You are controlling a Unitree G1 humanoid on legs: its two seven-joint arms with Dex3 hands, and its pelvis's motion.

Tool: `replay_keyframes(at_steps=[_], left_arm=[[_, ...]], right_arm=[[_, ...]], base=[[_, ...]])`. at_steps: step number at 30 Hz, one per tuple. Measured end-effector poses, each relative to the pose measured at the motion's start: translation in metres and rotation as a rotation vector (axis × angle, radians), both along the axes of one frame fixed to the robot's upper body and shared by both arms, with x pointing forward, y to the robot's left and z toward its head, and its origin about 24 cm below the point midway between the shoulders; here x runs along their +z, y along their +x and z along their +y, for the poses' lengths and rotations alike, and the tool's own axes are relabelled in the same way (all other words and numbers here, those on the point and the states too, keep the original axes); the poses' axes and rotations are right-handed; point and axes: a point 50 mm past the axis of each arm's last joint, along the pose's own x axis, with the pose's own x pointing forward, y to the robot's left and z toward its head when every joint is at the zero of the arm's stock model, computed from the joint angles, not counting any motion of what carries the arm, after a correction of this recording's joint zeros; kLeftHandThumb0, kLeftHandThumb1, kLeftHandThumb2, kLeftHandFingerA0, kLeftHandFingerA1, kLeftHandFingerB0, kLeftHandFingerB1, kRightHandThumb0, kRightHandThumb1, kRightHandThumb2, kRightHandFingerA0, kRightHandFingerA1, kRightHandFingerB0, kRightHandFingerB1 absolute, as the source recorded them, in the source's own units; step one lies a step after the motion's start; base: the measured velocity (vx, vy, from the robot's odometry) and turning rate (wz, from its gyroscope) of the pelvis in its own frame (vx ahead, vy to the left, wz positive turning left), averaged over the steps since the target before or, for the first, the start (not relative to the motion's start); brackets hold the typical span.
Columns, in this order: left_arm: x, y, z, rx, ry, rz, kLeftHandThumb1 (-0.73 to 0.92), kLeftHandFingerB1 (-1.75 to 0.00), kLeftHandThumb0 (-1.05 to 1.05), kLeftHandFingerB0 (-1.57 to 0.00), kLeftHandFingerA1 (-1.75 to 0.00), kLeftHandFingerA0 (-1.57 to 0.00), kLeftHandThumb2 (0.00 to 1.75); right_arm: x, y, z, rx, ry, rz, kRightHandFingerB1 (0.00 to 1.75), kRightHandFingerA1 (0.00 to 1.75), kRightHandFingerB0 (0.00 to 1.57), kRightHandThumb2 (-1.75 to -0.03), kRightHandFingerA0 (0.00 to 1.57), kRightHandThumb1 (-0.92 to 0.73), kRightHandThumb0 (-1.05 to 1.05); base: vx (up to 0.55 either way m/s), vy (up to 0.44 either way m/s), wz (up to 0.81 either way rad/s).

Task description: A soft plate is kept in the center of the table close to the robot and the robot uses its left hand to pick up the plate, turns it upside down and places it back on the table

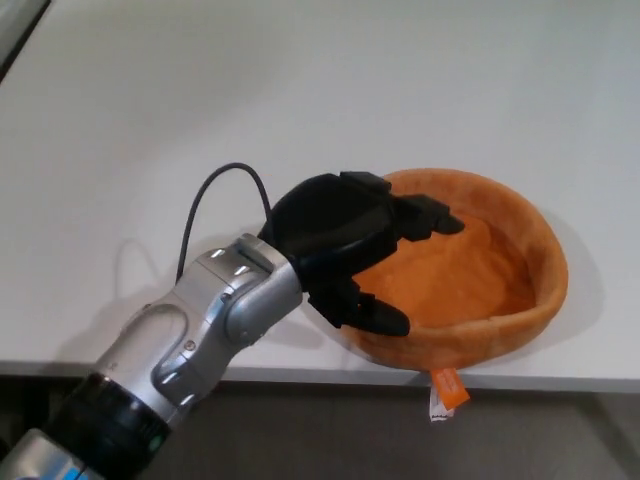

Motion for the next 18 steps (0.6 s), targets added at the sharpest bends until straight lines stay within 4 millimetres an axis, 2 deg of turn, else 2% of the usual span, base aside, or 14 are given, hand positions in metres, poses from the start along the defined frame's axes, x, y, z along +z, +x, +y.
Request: replay_keyframes(at_steps=[1, 2, 5, 6, 7, 8, 10, 11, 13, 14, 17, 18], left_arm=[[-0.002, 0.0, -0.001, 0.003, 0.007, 0.004, 0.55, -0.37, -0.96, -0.38, -0.45, -0.43, 0.74], [-0.004, 0.001, -0.001, 0.008, 0.015, 0.01, 0.68, -0.33, -0.92, -0.4, -0.44, -0.43, 0.62], [-0.008, 0.0, -0.005, 0.01, 0.027, 0.021, 0.69, -0.33, -0.93, -0.4, -0.44, -0.42, 0.62], [-0.01, -0.001, -0.008, 0.005, 0.032, 0.025, 0.58, -0.36, -0.98, -0.41, -0.46, -0.43, 0.71], [-0.011, -0.001, -0.009, 0.002, 0.034, 0.026, 0.58, -0.36, -0.98, -0.41, -0.46, -0.43, 0.71], [-0.013, -0.003, -0.011, -0.005, 0.039, 0.029, 0.68, -0.35, -0.93, -0.45, -0.44, -0.44, 0.62], [-0.015, -0.004, -0.013, -0.011, 0.045, 0.035, 0.67, -0.35, -0.93, -0.47, -0.44, -0.44, 0.61], [-0.017, -0.005, -0.014, -0.014, 0.048, 0.039, 0.5, -0.47, -0.9, -0.45, -0.5, -0.37, 0.96], [-0.018, -0.006, -0.015, -0.017, 0.049, 0.043, 0.5, -0.47, -0.9, -0.45, -0.51, -0.38, 0.97], [-0.02, -0.007, -0.016, -0.018, 0.05, 0.047, 0.51, -0.47, -0.91, -0.43, -0.51, -0.4, 0.98], [-0.023, -0.008, -0.019, -0.016, 0.052, 0.062, 0.51, -0.46, -0.91, -0.43, -0.52, -0.42, 0.98], [-0.024, -0.008, -0.019, -0.016, 0.053, 0.065, 0.51, -0.46, -0.91, -0.43, -0.52, -0.42, 0.98]], right_arm=[[0.0, 0.0, 0.0, 0.0, 0.0, 0.0, 0.47, 0.56, 0.26, -0.99, 0.52, -0.63, -0.71], [0.0, 0.0, 0.0, -0.001, 0.0, 0.0, 0.31, 0.41, 0.33, -0.64, 0.59, -0.78, -0.72], [0.0, 0.0, 0.0, -0.001, 0.0, -0.001, 0.32, 0.41, 0.33, -0.65, 0.57, -0.78, -0.72], [0.0, 0.001, 0.0, -0.002, 0.002, -0.001, 0.32, 0.41, 0.33, -0.64, 0.59, -0.78, -0.73], [0.0, 0.001, 0.0, -0.002, 0.003, -0.001, 0.32, 0.41, 0.33, -0.64, 0.59, -0.78, -0.73], [0.0, 0.001, 0.0, -0.002, 0.004, 0.001, 0.32, 0.41, 0.33, -0.65, 0.59, -0.78, -0.73], [0.0, 0.001, 0.0, -0.002, 0.007, 0.003, 0.32, 0.41, 0.33, -0.64, 0.59, -0.78, -0.72], [0.0, 0.002, 0.0, -0.002, 0.008, 0.005, 0.32, 0.41, 0.33, -0.64, 0.58, -0.77, -0.73], [0.0, 0.002, -0.001, -0.002, 0.01, 0.007, 0.32, 0.4, 0.33, -0.64, 0.59, -0.77, -0.74], [-0.001, 0.003, -0.001, -0.002, 0.012, 0.008, 0.46, 0.55, 0.23, -1.0, 0.49, -0.63, -0.73], [-0.001, 0.004, -0.001, 0.001, 0.011, 0.007, 0.45, 0.54, 0.23, -1.0, 0.49, -0.64, -0.74], [-0.001, 0.004, -0.001, 0.002, 0.011, 0.007, 0.32, 0.4, 0.34, -0.64, 0.59, -0.76, -0.74]], base=[[0.0, 0.0, 0.0], [0.0, 0.0, 0.0], [0.0, 0.0, 0.0], [0.0, 0.0, 0.0], [0.0, 0.0, 0.0], [0.0, 0.0, 0.0], [0.0, 0.0, 0.0], [0.0, 0.0, 0.0], [0.0, 0.0, 0.0], [0.0, 0.0, 0.0], [0.0, 0.0, 0.0], [0.0, 0.0, 0.0]])
